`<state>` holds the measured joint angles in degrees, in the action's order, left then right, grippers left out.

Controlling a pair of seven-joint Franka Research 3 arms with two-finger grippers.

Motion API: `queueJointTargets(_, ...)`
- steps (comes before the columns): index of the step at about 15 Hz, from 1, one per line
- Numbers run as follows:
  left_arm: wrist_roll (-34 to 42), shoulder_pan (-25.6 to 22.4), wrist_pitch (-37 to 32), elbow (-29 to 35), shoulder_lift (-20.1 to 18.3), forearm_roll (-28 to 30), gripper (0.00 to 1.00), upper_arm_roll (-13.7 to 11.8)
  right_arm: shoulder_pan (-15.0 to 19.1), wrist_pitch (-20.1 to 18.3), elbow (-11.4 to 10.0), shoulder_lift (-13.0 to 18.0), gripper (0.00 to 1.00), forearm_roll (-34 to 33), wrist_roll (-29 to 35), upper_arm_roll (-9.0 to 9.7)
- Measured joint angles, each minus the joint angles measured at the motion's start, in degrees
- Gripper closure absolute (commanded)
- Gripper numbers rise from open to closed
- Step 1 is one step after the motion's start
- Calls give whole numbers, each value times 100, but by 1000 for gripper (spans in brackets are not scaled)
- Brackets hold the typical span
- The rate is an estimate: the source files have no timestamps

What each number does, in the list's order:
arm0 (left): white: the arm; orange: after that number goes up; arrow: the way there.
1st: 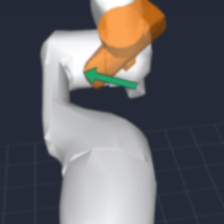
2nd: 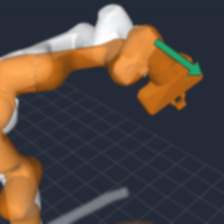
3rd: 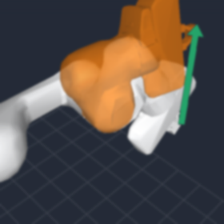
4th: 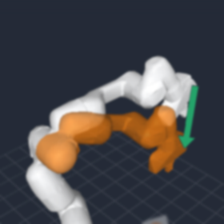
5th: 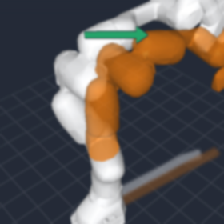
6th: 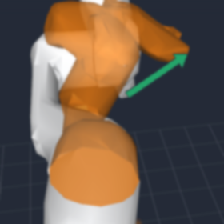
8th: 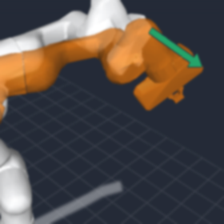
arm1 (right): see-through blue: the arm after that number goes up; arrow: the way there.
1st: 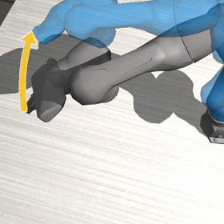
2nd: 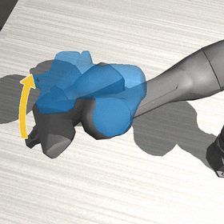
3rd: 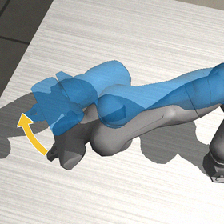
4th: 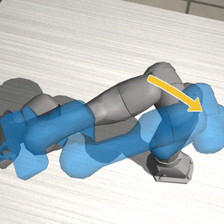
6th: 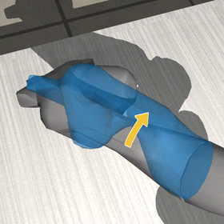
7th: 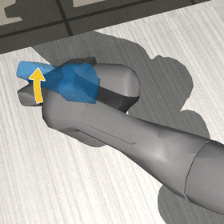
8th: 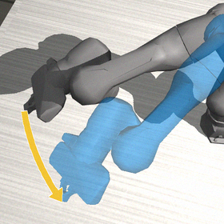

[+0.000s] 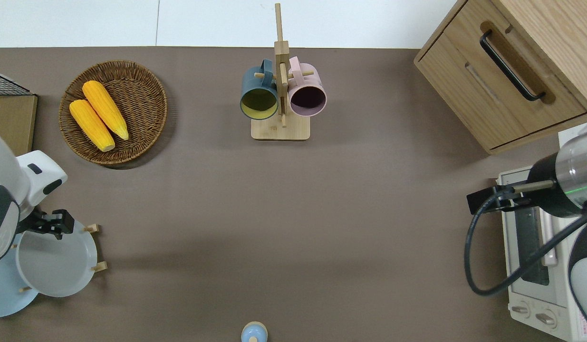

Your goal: Pick gray plate from low plate rack and place it on table with left arm

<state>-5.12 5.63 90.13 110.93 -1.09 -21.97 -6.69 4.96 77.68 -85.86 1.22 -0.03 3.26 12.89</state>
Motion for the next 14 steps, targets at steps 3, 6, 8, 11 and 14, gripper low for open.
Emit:
queueJointTargets(3, 67, -36, 16, 54, 134, -75, 59, -119, 0, 0, 0, 0, 13, 0, 0, 0)
queueJointTargets(6, 97, -76, 19, 63, 288, -156, 349, -136, 0, 0, 0, 0, 11, 0, 0, 0)
queueJointTargets(8, 97, -88, 30, 66, 396, -167, 469, -173, 0, 0, 0, 0, 13, 0, 0, 0)
queueJointTargets(11, 104, -94, 124, 66, 463, -170, 538, -263, 0, 0, 0, 0, 11, 0, 0, 0)
queueJointTargets(14, 109, -98, 150, 66, 501, -171, 749, -278, 0, 0, 0, 0, 11, 0, 0, 0)
